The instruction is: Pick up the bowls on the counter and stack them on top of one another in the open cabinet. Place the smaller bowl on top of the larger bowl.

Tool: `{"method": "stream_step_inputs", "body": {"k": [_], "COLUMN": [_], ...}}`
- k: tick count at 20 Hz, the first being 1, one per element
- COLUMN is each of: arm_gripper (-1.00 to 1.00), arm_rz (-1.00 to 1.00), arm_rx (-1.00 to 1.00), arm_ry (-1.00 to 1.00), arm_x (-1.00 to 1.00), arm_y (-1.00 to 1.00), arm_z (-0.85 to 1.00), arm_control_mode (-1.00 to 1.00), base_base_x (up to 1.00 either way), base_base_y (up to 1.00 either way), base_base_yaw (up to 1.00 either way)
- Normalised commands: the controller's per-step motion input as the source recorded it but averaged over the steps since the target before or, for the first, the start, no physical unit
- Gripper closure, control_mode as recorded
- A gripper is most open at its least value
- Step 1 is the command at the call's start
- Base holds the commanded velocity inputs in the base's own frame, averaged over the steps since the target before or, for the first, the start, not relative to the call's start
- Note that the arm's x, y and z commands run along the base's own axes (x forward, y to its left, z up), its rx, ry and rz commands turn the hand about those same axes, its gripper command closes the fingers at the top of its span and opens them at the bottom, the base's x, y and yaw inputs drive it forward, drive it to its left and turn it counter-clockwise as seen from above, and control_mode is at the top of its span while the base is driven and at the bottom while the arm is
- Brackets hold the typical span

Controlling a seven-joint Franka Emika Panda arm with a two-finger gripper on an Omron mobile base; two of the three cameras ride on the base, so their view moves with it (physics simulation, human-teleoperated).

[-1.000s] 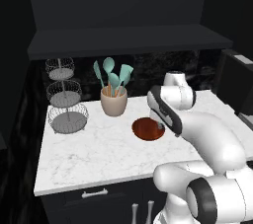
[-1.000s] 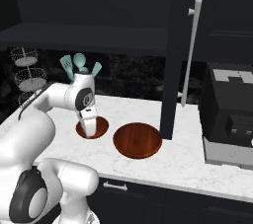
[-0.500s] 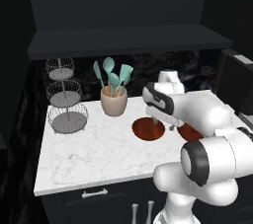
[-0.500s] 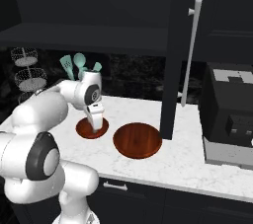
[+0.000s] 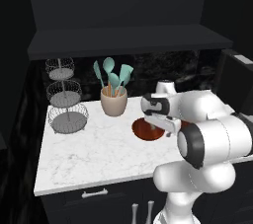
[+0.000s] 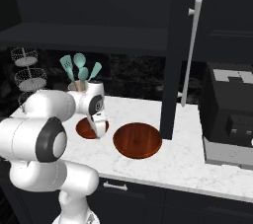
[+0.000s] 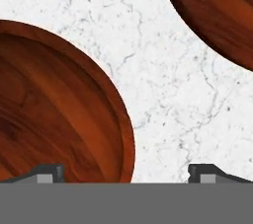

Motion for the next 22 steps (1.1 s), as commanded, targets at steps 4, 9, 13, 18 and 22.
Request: {"method": "stream_step_inputs", "body": {"k": [4, 9, 13, 18, 22], "arm_gripper": [-1.0, -1.0, -1.0, 1.0, 1.0], "arm_rz": [0.0, 0.0, 0.0, 0.0, 0.0], "arm_rx": [0.0, 0.0, -0.01, 0.0, 0.0], "arm_ry": [-0.07, -0.03, -0.08, -0.03, -0.01], "arm_x": [0.18, 0.16, 0.0, 0.0, 0.0], "arm_y": [0.0, 0.0, 0.0, 0.0, 0.0], "arm_z": [-0.23, -0.15, -0.42, -0.09, 0.03], "arm_control_mode": [-1.0, -1.0, -1.0, -1.0, -1.0], "base_base_x": [0.0, 0.0, 0.0, 0.0, 0.0], "base_base_y": [0.0, 0.0, 0.0, 0.0, 0.0], "base_base_yaw": [0.0, 0.0, 0.0, 0.0, 0.0]}}
